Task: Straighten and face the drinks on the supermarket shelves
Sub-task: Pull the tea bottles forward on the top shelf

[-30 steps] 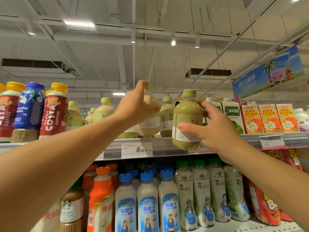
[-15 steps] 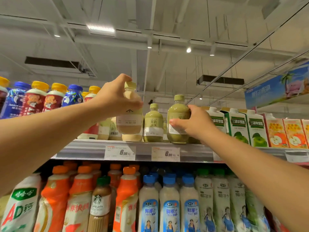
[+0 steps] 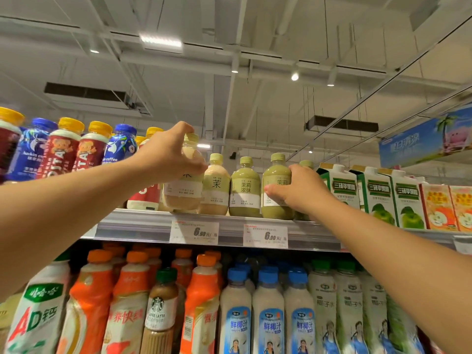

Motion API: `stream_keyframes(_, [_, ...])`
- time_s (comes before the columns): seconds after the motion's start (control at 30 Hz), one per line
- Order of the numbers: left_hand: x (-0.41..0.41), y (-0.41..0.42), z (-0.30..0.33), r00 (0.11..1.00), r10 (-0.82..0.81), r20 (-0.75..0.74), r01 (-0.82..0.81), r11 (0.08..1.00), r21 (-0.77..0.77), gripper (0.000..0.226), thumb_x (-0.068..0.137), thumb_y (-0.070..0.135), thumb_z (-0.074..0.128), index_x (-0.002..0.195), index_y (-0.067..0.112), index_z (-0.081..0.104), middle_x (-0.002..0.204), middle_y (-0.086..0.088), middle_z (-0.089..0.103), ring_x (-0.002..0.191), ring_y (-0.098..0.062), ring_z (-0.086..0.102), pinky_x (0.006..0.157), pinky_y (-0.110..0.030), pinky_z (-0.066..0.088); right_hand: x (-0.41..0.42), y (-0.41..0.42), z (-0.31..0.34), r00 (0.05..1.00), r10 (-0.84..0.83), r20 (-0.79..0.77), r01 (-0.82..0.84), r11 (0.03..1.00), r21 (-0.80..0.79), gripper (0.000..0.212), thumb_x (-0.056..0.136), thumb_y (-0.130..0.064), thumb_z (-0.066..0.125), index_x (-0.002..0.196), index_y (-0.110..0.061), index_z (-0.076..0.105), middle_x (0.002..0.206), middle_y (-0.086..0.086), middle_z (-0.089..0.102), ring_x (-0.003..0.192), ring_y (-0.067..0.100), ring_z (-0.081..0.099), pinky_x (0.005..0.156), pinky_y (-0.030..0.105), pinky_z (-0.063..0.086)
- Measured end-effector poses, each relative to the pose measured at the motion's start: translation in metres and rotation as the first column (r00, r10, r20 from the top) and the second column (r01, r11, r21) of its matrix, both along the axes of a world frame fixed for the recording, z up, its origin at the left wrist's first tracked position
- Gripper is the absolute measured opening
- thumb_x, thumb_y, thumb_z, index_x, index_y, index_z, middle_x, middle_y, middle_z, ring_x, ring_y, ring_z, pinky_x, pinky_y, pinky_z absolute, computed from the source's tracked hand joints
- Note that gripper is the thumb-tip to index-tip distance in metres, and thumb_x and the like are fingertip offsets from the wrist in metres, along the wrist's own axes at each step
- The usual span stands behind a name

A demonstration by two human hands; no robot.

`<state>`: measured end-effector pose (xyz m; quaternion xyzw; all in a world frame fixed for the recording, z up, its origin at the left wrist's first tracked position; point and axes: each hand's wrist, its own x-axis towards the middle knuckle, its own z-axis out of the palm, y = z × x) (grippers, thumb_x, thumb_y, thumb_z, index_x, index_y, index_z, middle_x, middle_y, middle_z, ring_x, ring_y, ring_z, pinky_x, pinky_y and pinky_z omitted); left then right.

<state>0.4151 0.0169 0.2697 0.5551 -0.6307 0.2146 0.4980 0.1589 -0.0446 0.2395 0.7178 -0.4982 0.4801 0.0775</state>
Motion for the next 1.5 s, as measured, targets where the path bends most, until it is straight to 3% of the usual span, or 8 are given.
stream_keyframes(0.1, [0.003, -0.008, -0.003, 1.000, 0.023, 0.003, -0.023, 1.000, 0.011, 0.075, 0.072, 0.045, 0.078, 0.134, 0.030, 0.037, 0.099, 0.003, 0.051, 0.071, -0.006, 0.052, 0.045, -0.020, 0.041, 0.002, 0.001, 0.000, 0.998, -0.050, -0.047, 0.050, 0.999, -0.002, 0.064, 0.079, -0.052, 0.070, 0.125, -0.013, 0.049, 0.118, 0.008, 0.060, 0.101, 0.027, 0.058, 0.086, 0.042, 0.052])
stream_keyframes(0.2, [0.007, -0.013, -0.003, 1.000, 0.023, -0.016, -0.023, 0.999, 0.034, 0.078, 0.072, 0.046, 0.077, 0.136, 0.030, 0.036, 0.102, 0.002, 0.051, 0.081, -0.017, 0.057, 0.048, -0.022, 0.045, 0.000, 0.002, -0.003, 0.990, -0.097, -0.105, 0.095, 0.995, -0.023, 0.093, 0.079, -0.059, 0.067, 0.148, -0.013, 0.025, 0.140, 0.010, 0.049, 0.121, 0.030, 0.052, 0.092, 0.043, 0.049])
stream_keyframes(0.53, [0.013, -0.022, -0.005, 0.993, 0.093, 0.072, -0.101, 0.989, 0.110, 0.084, 0.077, 0.049, 0.072, 0.144, 0.027, 0.027, 0.130, -0.011, 0.055, 0.089, -0.022, 0.054, 0.059, -0.028, 0.048, -0.006, -0.005, -0.026, 0.984, -0.049, -0.172, 0.021, 0.986, -0.163, 0.103, 0.075, -0.053, 0.075, 0.152, -0.019, 0.015, 0.152, -0.001, 0.032, 0.132, 0.024, 0.040, 0.099, 0.044, 0.043])
stream_keyframes(0.7, [0.012, -0.011, -0.018, 0.954, 0.198, 0.227, -0.202, 0.979, -0.003, 0.088, 0.075, 0.052, 0.072, 0.145, 0.027, 0.027, 0.130, -0.012, 0.053, 0.103, -0.027, 0.054, 0.074, -0.034, 0.049, -0.002, -0.012, -0.030, 0.977, -0.091, -0.193, 0.055, 0.982, -0.180, 0.107, 0.077, -0.056, 0.071, 0.154, -0.023, 0.004, 0.161, -0.004, 0.013, 0.139, 0.024, 0.033, 0.100, 0.045, 0.043])
stream_keyframes(0.8, [0.015, -0.005, -0.031, 0.916, 0.205, 0.344, -0.218, 0.976, -0.001, 0.084, 0.072, 0.050, 0.075, 0.143, 0.029, 0.034, 0.141, -0.008, 0.039, 0.124, -0.029, 0.041, 0.090, -0.038, 0.043, -0.003, -0.014, -0.036, 0.966, -0.108, -0.233, 0.052, 0.970, -0.236, 0.099, 0.078, -0.054, 0.069, 0.153, -0.030, 0.008, 0.161, -0.009, 0.008, 0.140, 0.022, 0.032, 0.097, 0.045, 0.044])
stream_keyframes(0.9, [0.017, -0.003, -0.039, 0.903, 0.193, 0.383, -0.212, 0.977, 0.006, 0.081, 0.074, 0.044, 0.077, 0.143, 0.029, 0.037, 0.144, -0.006, 0.035, 0.129, -0.028, 0.036, 0.100, -0.042, 0.042, -0.002, -0.018, -0.035, 0.976, -0.070, -0.204, 0.028, 0.978, -0.205, 0.095, 0.080, -0.044, 0.069, 0.153, -0.029, 0.011, 0.161, -0.009, 0.011, 0.141, 0.020, 0.029, 0.100, 0.045, 0.042])
stream_keyframes(1.37, [0.012, -0.021, -0.052, 0.898, 0.244, 0.366, -0.267, 0.964, 0.014, 0.080, 0.083, 0.032, 0.072, 0.148, 0.020, 0.027, 0.154, -0.009, 0.026, 0.133, -0.032, 0.038, 0.100, -0.043, 0.043, 0.009, -0.031, -0.039, 0.990, -0.062, -0.128, 0.048, 0.992, -0.114, 0.088, 0.088, -0.036, 0.065, 0.154, -0.030, 0.007, 0.163, -0.010, 0.001, 0.140, 0.026, 0.033, 0.102, 0.045, 0.042])
stream_keyframes(1.5, [0.002, -0.009, -0.087, 0.899, 0.186, 0.396, -0.125, 0.977, -0.174, 0.060, 0.089, 0.022, 0.064, 0.143, 0.011, 0.038, 0.154, -0.016, 0.026, 0.138, -0.035, 0.032, 0.106, -0.049, 0.037, 0.011, -0.021, -0.057, 0.997, -0.050, -0.056, 0.038, 0.979, -0.199, 0.067, 0.099, -0.034, 0.048, 0.153, -0.019, 0.011, 0.161, 0.001, 0.010, 0.135, 0.028, 0.037, 0.104, 0.046, 0.037])
